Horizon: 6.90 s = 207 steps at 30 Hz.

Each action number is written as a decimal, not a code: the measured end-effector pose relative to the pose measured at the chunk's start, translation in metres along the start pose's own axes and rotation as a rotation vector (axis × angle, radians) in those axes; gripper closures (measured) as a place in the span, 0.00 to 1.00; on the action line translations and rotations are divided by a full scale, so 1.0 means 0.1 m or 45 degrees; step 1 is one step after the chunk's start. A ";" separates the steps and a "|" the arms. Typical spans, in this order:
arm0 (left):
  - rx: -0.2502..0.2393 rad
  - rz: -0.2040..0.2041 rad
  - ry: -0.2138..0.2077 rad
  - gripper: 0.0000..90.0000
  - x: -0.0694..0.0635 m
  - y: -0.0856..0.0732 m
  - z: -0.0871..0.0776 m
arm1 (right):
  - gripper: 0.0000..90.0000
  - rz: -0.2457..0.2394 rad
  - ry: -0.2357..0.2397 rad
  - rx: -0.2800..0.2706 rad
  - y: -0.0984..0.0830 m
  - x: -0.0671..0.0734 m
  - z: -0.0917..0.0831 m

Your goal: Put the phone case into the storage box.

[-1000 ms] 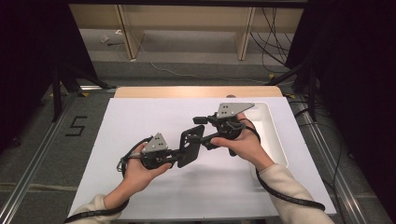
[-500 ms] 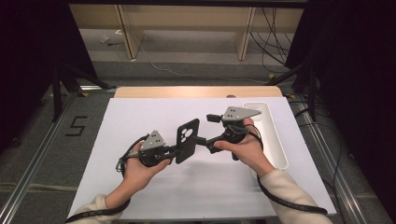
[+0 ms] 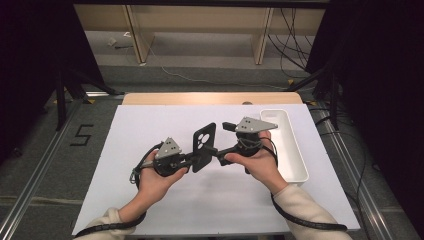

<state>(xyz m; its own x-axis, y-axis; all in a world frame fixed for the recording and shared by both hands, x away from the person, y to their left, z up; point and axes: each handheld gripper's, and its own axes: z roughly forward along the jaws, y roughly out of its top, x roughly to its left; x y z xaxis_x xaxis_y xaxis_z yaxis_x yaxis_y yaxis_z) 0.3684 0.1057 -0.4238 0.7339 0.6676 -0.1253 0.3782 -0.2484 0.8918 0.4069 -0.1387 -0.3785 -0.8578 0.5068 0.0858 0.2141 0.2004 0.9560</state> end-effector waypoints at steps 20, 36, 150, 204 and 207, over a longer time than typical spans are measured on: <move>-0.003 -0.014 0.037 0.89 -0.08 0.03 0.07 | 0.00 0.017 -0.070 -0.040 -0.03 0.03 0.10; -0.018 -0.023 0.010 0.89 -0.17 0.03 0.14 | 0.03 0.036 -0.133 -0.075 -0.03 0.06 0.14; -0.026 0.134 0.056 0.00 0.09 -0.21 -0.33 | 0.17 0.050 -0.251 -0.146 0.02 -0.07 -0.08; 0.027 0.123 0.099 0.01 0.28 -0.35 -0.51 | 0.17 0.104 -0.397 -0.202 0.11 -0.42 -0.42; 0.025 0.119 0.099 0.01 0.27 -0.35 -0.50 | 0.17 0.112 -0.406 -0.204 0.11 -0.45 -0.44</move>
<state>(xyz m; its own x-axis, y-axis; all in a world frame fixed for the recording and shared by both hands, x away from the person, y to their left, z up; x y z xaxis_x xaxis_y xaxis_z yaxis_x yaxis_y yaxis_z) 0.3471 0.1677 -0.4362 0.7209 0.6930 -0.0077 0.3220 -0.3250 0.8892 0.4272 -0.1965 -0.3592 -0.6452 0.7571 0.1020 0.1829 0.0234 0.9829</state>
